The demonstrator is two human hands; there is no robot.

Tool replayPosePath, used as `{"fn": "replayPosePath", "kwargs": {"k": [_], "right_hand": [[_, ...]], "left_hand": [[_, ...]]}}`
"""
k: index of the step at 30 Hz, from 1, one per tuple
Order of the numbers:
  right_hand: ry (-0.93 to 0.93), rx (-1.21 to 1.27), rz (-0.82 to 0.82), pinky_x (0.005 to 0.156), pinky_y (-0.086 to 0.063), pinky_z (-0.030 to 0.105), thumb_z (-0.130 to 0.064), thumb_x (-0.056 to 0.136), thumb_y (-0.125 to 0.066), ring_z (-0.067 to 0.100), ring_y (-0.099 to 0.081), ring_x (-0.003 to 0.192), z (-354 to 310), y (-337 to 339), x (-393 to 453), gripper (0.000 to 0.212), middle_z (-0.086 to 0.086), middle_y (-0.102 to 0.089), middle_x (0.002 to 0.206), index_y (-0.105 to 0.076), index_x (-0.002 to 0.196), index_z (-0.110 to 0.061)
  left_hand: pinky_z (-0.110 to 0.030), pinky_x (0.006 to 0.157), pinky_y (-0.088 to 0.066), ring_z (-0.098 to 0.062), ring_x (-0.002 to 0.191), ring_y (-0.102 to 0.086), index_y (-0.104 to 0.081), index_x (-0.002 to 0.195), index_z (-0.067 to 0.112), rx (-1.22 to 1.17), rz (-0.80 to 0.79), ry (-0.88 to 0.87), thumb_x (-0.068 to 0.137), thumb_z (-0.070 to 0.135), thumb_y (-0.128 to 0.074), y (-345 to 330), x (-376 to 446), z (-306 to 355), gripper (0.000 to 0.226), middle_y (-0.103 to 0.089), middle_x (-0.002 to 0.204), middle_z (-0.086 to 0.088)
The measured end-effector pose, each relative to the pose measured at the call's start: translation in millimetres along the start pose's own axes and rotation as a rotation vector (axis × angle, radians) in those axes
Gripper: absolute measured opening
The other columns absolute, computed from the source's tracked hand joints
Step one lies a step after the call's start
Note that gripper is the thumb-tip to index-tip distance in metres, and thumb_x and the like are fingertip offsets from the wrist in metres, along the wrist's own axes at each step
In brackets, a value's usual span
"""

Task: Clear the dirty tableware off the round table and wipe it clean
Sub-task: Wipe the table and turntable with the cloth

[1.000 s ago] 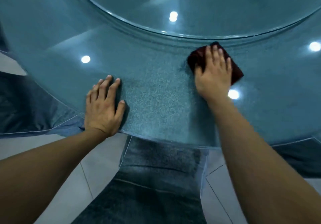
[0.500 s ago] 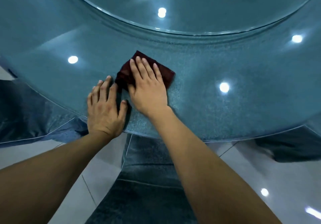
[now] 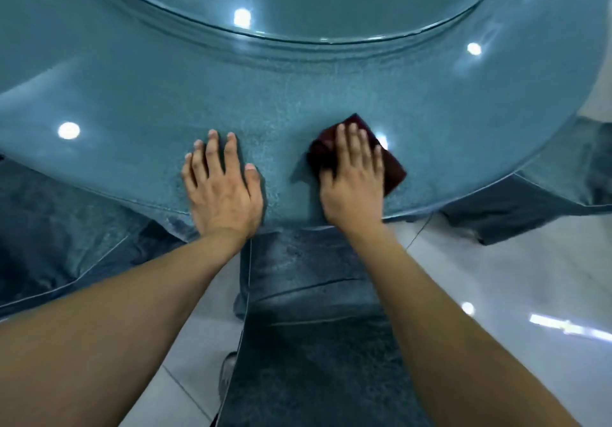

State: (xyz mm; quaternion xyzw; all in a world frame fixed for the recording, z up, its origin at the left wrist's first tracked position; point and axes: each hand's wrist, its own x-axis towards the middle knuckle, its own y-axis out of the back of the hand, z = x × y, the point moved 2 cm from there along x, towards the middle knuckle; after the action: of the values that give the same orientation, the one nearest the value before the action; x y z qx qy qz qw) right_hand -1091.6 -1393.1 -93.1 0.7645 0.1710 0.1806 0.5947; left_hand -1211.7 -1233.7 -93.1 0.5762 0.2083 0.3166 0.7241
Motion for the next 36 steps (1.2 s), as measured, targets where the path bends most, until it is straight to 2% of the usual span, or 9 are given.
{"fn": "replayPosePath", "kwargs": {"k": [3, 6, 11, 15, 17, 22, 26, 32, 36], "right_hand": [[0.231, 0.02, -0.062, 0.125, -0.006, 0.044, -0.04, 0.097, -0.037, 0.017, -0.009, 0.154, -54.0, -12.7, -38.7, 0.069, 0.003, -0.018, 0.166, -0.019, 0.159, -0.017], [0.334, 0.035, -0.106, 0.125, -0.008, 0.043, -0.037, 0.093, -0.043, 0.014, -0.009, 0.154, -16.3, -0.7, -39.2, 0.072, -0.001, -0.017, 0.166, -0.019, 0.159, -0.023], [-0.148, -0.036, 0.03, 0.125, -0.008, 0.045, -0.042, 0.092, -0.03, 0.02, -0.015, 0.153, 131.7, 27.8, -22.7, 0.071, 0.005, -0.02, 0.165, -0.021, 0.159, -0.02], [-0.41, -0.006, 0.077, 0.124, -0.006, 0.049, -0.041, 0.097, -0.028, 0.025, -0.012, 0.153, 129.3, 24.6, -16.9, 0.068, 0.01, -0.017, 0.166, -0.018, 0.159, -0.015], [-0.32, -0.005, 0.084, 0.123, -0.01, 0.051, -0.038, 0.095, -0.034, 0.028, -0.017, 0.152, 81.5, 17.1, -20.5, 0.069, 0.012, -0.022, 0.164, -0.022, 0.158, -0.011], [0.196, 0.035, -0.047, 0.124, -0.01, 0.048, -0.035, 0.097, -0.038, 0.019, -0.009, 0.154, -86.6, -13.2, -51.8, 0.068, 0.007, -0.017, 0.166, -0.02, 0.159, -0.013], [0.315, 0.092, -0.099, 0.125, -0.009, 0.046, -0.043, 0.093, -0.041, 0.018, -0.015, 0.153, -98.0, -21.6, -15.0, 0.071, 0.003, -0.022, 0.165, -0.025, 0.158, -0.019], [-0.177, -0.003, 0.013, 0.124, -0.006, 0.048, -0.048, 0.087, -0.029, 0.025, -0.016, 0.152, -31.5, -21.4, 104.8, 0.079, 0.009, -0.02, 0.165, -0.022, 0.159, -0.017], [-0.372, -0.024, 0.066, 0.124, -0.005, 0.049, -0.049, 0.092, -0.029, 0.022, -0.011, 0.154, -87.6, -36.2, 142.0, 0.076, 0.009, -0.015, 0.166, -0.017, 0.159, -0.014]], "left_hand": [[-0.051, 0.123, -0.013, -0.035, 0.15, -0.022, -0.033, 0.155, 0.015, -0.017, 0.01, -0.012, 0.101, 0.038, -0.028, -1.7, -0.5, -2.5, 0.059, -0.028, 0.163, -0.013], [-0.051, 0.124, -0.011, -0.034, 0.151, -0.02, -0.031, 0.156, 0.016, -0.021, -0.006, -0.013, 0.103, 0.035, -0.031, -2.1, -0.2, -3.6, 0.056, -0.025, 0.164, -0.012], [-0.051, 0.124, -0.011, -0.034, 0.151, -0.019, -0.029, 0.157, 0.015, 0.017, -0.028, -0.003, 0.101, 0.037, -0.029, -0.3, -0.6, -1.2, 0.059, -0.024, 0.165, -0.012], [-0.052, 0.124, -0.012, -0.034, 0.152, -0.019, -0.028, 0.157, 0.015, 0.054, -0.048, 0.004, 0.1, 0.037, -0.031, 1.5, 1.1, -1.4, 0.061, -0.024, 0.165, -0.013], [-0.052, 0.124, -0.012, -0.034, 0.152, -0.019, -0.027, 0.158, 0.015, 0.049, -0.061, -0.012, 0.1, 0.038, -0.032, 2.9, 1.5, -2.0, 0.062, -0.024, 0.165, -0.012], [-0.048, 0.123, -0.016, -0.033, 0.151, -0.023, -0.036, 0.155, 0.018, -0.117, -0.127, -0.039, 0.101, 0.024, -0.046, 14.6, 8.5, -14.5, 0.056, -0.028, 0.164, -0.008], [-0.046, 0.109, -0.036, -0.033, 0.126, -0.05, -0.053, 0.138, 0.014, -0.216, -0.082, -0.161, 0.095, 0.023, -0.044, 37.6, 40.4, -68.8, 0.045, -0.053, 0.141, -0.009], [-0.051, 0.106, -0.036, -0.039, 0.129, -0.045, -0.045, 0.143, 0.013, 0.033, -0.046, -0.175, 0.095, 0.04, -0.037, 61.9, 125.2, -203.5, 0.056, -0.044, 0.149, -0.015], [-0.055, 0.109, -0.034, -0.043, 0.137, -0.039, -0.04, 0.148, 0.014, 0.085, -0.064, -0.225, 0.096, 0.045, -0.035, 77.4, 176.8, -284.3, 0.061, -0.037, 0.155, -0.017]]}}
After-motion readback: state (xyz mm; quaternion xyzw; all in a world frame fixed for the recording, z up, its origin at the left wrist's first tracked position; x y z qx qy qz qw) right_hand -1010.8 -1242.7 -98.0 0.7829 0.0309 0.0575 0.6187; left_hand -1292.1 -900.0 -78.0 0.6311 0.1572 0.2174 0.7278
